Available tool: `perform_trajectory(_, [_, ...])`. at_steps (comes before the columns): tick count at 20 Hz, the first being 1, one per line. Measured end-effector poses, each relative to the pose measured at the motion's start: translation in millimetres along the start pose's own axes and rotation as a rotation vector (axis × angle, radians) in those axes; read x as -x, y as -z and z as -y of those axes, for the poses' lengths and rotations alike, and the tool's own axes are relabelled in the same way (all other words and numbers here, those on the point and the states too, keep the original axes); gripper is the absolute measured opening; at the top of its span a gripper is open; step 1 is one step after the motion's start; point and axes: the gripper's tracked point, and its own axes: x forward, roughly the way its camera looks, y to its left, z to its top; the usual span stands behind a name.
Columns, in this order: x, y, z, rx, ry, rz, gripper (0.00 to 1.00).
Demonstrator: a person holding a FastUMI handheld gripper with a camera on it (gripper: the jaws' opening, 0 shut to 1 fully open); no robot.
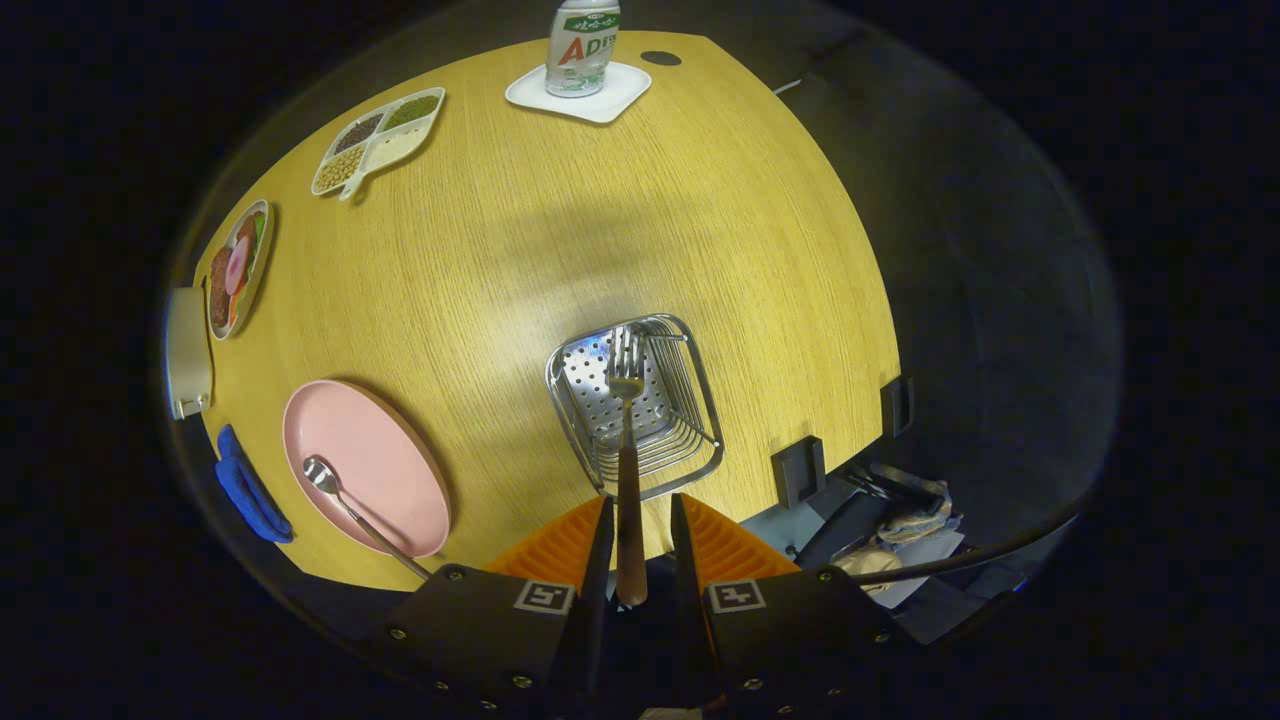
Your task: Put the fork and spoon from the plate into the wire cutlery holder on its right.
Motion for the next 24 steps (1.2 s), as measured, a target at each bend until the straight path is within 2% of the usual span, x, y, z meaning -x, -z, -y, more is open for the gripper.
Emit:
perform_trajectory(4, [18,-3,-2,-0.022,0.015,0.076,0.34])
perform_trajectory(9, [42,-2,-19,0.033,0.062,0.164,0.34])
perform_trajectory(19, [40,41,-134,0.333,0.086,0.179,0.34])
perform_trajectory(24, [33,63,-168,0.449,0.092,0.181,0.34])
